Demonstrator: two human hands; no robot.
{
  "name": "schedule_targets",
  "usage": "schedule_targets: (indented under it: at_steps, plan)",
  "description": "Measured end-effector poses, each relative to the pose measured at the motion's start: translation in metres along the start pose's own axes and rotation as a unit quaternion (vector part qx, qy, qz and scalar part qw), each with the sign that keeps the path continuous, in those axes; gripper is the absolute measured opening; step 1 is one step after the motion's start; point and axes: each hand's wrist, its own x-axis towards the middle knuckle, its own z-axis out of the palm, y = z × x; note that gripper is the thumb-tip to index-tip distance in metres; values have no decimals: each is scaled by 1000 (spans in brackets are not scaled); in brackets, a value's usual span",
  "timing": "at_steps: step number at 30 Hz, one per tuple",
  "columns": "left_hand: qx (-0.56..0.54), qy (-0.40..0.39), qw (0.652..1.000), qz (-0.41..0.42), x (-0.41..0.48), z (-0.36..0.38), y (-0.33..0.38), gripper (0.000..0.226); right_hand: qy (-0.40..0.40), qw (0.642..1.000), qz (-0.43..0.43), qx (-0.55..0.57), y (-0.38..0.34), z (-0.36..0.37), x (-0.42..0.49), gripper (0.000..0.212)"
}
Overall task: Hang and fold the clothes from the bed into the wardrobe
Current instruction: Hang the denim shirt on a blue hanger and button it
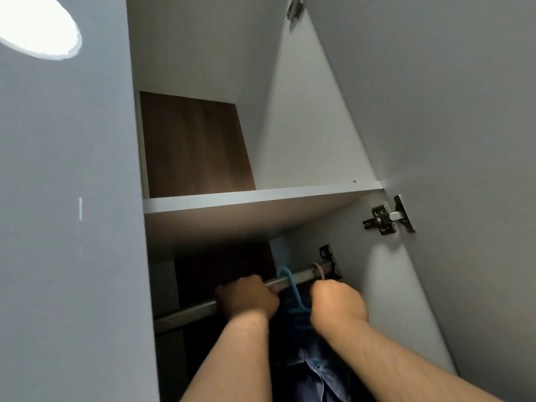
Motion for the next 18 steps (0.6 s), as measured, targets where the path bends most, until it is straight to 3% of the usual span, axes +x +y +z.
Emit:
schedule_targets:
  at_steps: [6,11,18]
  plan:
    - [7,1,1000,3,3,2,-2,45,13,1000,-13,-20,9,11,1,28]
    - [2,1,1000,1,4,2,-2,45,-6,1000,-7,26,19,8,0,19]
    - [-2,4,1000,-2,2,1,-2,45,-148,964,14,222,54,12,-9,38]
